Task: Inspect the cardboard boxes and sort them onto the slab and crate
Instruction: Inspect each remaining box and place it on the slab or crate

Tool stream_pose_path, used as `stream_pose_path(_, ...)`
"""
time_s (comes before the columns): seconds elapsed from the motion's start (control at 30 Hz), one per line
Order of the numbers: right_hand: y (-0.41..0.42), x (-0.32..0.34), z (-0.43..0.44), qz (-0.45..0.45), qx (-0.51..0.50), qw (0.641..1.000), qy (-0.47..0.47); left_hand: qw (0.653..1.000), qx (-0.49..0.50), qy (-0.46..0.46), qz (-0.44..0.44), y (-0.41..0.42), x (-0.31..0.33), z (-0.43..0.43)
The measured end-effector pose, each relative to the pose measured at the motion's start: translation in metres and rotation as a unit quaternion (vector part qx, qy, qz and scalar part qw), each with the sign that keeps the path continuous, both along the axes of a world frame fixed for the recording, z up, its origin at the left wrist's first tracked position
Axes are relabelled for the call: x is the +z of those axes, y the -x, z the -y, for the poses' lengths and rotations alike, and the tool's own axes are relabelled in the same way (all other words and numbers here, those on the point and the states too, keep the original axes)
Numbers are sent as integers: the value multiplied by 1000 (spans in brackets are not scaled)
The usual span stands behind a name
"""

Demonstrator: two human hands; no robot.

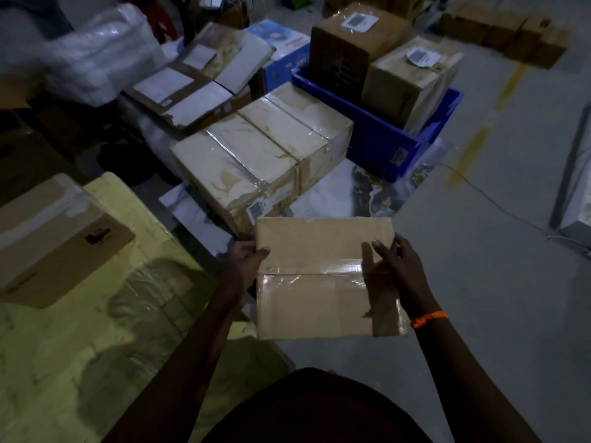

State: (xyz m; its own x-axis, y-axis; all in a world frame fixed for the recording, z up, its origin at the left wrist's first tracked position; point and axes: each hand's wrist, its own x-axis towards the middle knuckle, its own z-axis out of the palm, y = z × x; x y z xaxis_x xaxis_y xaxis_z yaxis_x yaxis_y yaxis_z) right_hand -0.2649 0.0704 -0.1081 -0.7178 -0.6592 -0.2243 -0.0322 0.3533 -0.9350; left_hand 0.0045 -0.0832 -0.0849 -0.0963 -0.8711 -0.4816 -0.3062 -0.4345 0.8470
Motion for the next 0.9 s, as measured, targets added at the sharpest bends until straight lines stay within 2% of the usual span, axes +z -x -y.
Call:
stream_pose_path(0.3,-8,46,-26,109,-134,974,147,987,38,38,-154,-11,25,-21)
stream_pose_path(0.43,-19,43,-38,111,-128,976,134,993,34,41,-108,-21,26,-34)
stream_pose_path(0.6,-34,21,-55,74,-119,984,110,997,46,-4,-57,-30,10,-45)
stream_pose_path(0.77,-36,-4,-67,49,-112,989,87,999,26,28,-15,-40,-2,-63)
stream_pose_path(0.9,-39,-13,-69,70,-102,989,82,992,-33,113,44,-44,-4,-71)
